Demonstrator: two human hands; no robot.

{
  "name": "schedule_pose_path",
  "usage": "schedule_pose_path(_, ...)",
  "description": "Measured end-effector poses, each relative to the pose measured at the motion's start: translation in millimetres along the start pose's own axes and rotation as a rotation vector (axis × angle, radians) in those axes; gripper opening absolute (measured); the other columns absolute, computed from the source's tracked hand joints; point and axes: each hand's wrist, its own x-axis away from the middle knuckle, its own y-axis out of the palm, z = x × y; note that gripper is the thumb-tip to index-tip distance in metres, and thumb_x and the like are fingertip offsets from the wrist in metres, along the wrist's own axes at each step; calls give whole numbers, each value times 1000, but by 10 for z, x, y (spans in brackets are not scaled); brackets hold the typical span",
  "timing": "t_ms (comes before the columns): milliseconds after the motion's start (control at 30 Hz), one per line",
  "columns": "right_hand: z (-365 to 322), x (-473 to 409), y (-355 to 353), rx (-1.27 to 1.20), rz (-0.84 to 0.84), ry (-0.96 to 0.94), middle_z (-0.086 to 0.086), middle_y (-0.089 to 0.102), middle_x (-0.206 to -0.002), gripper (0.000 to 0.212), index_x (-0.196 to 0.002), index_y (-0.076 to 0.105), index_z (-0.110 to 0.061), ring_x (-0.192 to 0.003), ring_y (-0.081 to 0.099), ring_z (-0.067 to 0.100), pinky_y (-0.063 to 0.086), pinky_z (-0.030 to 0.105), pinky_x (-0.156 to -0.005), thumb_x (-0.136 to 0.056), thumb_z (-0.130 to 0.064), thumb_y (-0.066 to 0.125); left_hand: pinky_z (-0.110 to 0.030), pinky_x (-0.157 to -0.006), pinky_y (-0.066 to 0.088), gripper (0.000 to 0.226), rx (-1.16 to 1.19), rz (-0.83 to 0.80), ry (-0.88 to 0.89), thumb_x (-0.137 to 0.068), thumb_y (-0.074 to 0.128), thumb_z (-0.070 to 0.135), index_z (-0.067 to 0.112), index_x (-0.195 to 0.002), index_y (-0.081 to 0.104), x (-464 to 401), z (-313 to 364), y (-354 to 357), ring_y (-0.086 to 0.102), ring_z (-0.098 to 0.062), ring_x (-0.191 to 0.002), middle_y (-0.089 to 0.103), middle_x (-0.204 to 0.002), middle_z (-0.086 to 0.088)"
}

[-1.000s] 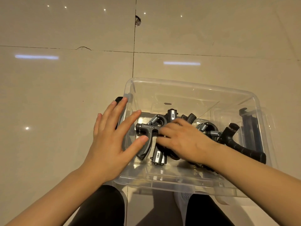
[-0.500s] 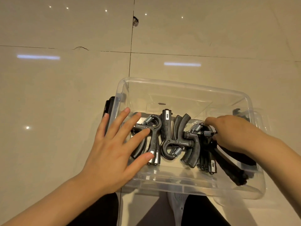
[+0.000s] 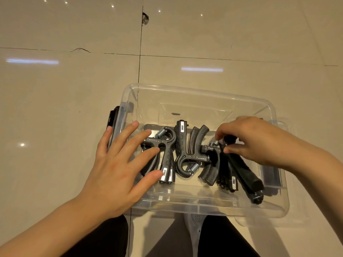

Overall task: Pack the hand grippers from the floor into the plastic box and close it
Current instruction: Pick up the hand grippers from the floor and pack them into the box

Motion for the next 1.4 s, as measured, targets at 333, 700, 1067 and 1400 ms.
schedule_pose_path(333,4,-404,655,271,-47,-6,0,58,-115,39,-120,49,-19,-105,48,22,38,31,-81,-84,-25,62,-62,-109,17,59,1,22,15,-96,23,57,20,-113,67,11,-9,5,27,-25,-139,50,-137,-6)
schedule_pose_path(700,144,-329,829,245,8,117,-9,51,-127,39,-124,55,-30,-127,38,15,26,40,-106,-90,-47,51,-61,-109,17,57,27,51,15,-96,25,56,20,-110,68,15,-13,14,29,-25,-138,52,-135,-6)
schedule_pose_path(1067,118,-318,804,238,4,128,-2,46,-122,40,-124,54,-28,-119,39,19,34,35,-92,-91,-49,48,-63,-107,19,57,26,60,15,-96,26,55,20,-107,70,21,-14,16,33,-26,-137,53,-134,-6)
schedule_pose_path(1400,82,-330,842,242,2,135,0,44,-126,40,-126,49,-24,-120,38,21,33,37,-94,-93,-46,45,-58,-111,17,51,114,47,-53,-94,30,55,24,-106,69,32,-24,12,31,-21,-137,53,-133,-1)
